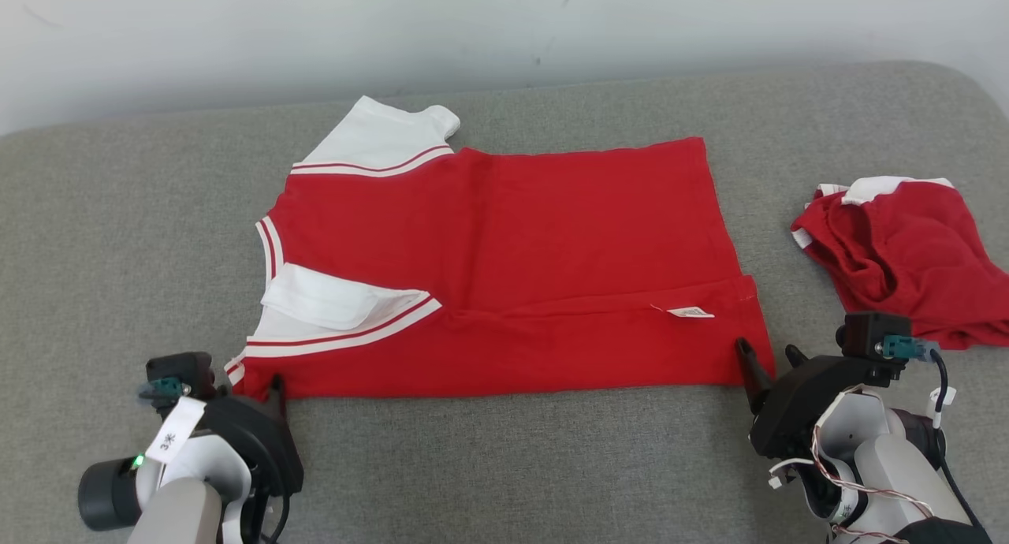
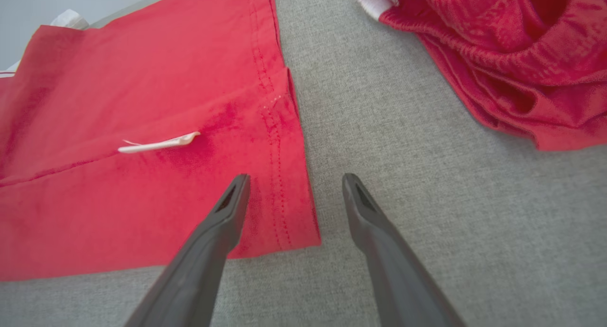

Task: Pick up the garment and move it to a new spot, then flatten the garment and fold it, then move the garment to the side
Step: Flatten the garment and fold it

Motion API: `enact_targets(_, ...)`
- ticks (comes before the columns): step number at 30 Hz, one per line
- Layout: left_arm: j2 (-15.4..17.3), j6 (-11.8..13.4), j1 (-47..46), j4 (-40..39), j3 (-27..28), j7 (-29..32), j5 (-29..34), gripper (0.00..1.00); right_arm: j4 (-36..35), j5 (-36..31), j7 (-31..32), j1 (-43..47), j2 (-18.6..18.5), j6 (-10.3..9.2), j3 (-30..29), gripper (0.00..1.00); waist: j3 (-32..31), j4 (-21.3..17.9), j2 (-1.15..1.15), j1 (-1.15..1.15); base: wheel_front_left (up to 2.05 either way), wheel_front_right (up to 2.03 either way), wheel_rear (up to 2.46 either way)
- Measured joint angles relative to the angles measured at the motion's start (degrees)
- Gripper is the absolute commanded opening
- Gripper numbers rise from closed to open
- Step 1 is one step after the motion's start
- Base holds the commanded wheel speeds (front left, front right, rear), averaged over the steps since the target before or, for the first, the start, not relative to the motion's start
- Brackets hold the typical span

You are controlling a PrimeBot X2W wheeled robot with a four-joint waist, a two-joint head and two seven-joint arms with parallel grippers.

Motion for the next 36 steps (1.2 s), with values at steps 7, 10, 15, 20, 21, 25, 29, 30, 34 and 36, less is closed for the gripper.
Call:
enact_targets(7,-0.84,-0.01,-1.67,1.46,0.14,0.18,0.0,0.36,2.15,-0.01,0.14,-1.59,0.08,0.01,0.54,1.0,1.11,0.61,0.0,0.0,0.0,0.0,0.0)
enact_targets(10,-0.89,-0.01,-1.88,1.83,0.42,0.19,0.0,0.42,2.6,-0.01,0.63,-1.62,0.08,0.09,0.89,1.0,1.22,0.73,0.0,0.0,0.0,0.0,0.0)
enact_targets(15,-0.98,-0.01,-2.01,2.63,0.78,0.24,0.0,0.0,3.76,-0.02,1.32,-2.05,-0.1,0.12,1.19,0.0,1.23,0.81,0.0,0.0,0.0,0.0,0.0)
enact_targets(20,-1.19,-0.01,-2.09,3.33,0.85,0.24,-0.08,0.0,4.08,-0.01,1.65,-2.06,-0.07,0.56,1.32,0.0,0.91,0.8,0.0,0.0,0.0,0.0,0.0)
enact_targets(21,-1.24,-0.01,-2.08,3.44,0.87,0.23,-0.09,0.0,4.15,-0.01,1.64,-2.04,-0.07,0.57,1.31,0.0,0.73,0.78,0.0,0.0,0.0,0.0,0.0)
enact_targets(25,-1.38,-0.01,-1.77,3.55,0.86,-0.09,-0.19,0.0,3.98,0.03,1.6,-0.96,-0.08,0.58,1.12,0.0,-0.15,0.72,0.0,0.0,0.0,0.0,0.0)
enact_targets(29,-1.46,-0.08,-0.22,2.82,0.57,-1.18,-0.19,0.0,2.76,0.54,1.56,1.39,-0.25,0.98,0.67,0.0,-1.23,0.72,0.0,0.0,0.0,0.0,0.0)
enact_targets(30,-1.52,-0.09,0.64,2.36,0.45,-1.38,-0.19,0.0,2.21,0.56,1.56,2.31,-0.4,1.18,0.57,0.0,-1.53,0.74,0.0,0.0,0.0,0.0,0.0)
enact_targets(34,-1.53,-1.05,4.67,-0.21,-0.22,-2.24,-0.44,0.0,0.26,1.56,1.63,6.26,-1.19,2.07,-0.12,0.0,-2.9,0.84,0.0,0.0,0.0,0.0,0.0)
enact_targets(36,-1.53,-1.4,7.01,-1.92,-0.34,-2.69,-0.66,0.0,-0.99,1.93,1.77,8.37,-1.6,2.2,-0.63,0.0,-3.61,0.92,0.0,0.0,0.0,0.0,0.0)
